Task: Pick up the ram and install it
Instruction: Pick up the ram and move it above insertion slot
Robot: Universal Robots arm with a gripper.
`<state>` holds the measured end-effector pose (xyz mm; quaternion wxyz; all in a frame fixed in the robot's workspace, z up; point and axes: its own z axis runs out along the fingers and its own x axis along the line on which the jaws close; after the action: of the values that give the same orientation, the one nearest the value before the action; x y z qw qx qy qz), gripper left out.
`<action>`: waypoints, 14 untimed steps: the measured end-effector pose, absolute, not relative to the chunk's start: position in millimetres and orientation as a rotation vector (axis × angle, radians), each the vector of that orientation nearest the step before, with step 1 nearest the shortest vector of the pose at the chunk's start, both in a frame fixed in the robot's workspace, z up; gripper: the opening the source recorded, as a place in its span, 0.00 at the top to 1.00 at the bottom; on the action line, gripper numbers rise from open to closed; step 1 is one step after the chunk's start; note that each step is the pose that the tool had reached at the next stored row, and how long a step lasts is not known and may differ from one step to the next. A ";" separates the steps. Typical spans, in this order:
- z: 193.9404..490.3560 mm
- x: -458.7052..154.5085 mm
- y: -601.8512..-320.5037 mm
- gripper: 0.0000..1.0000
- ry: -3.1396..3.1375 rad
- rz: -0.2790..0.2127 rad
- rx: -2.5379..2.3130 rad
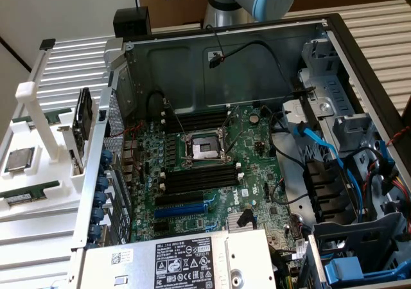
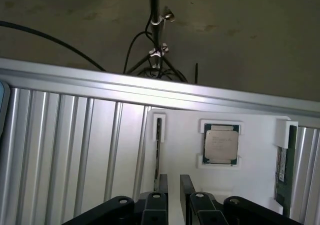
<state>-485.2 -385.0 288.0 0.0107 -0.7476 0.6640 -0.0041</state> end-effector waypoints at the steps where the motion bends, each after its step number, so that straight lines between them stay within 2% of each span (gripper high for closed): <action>1: 288.0 -485.2 -385.0 0.76 2.072 -0.013 -2.333; 14: 282.5 -478.6 -393.7 0.76 2.071 0.002 -2.331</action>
<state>-478.6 -393.7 282.5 0.0117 -0.7476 0.6641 0.0006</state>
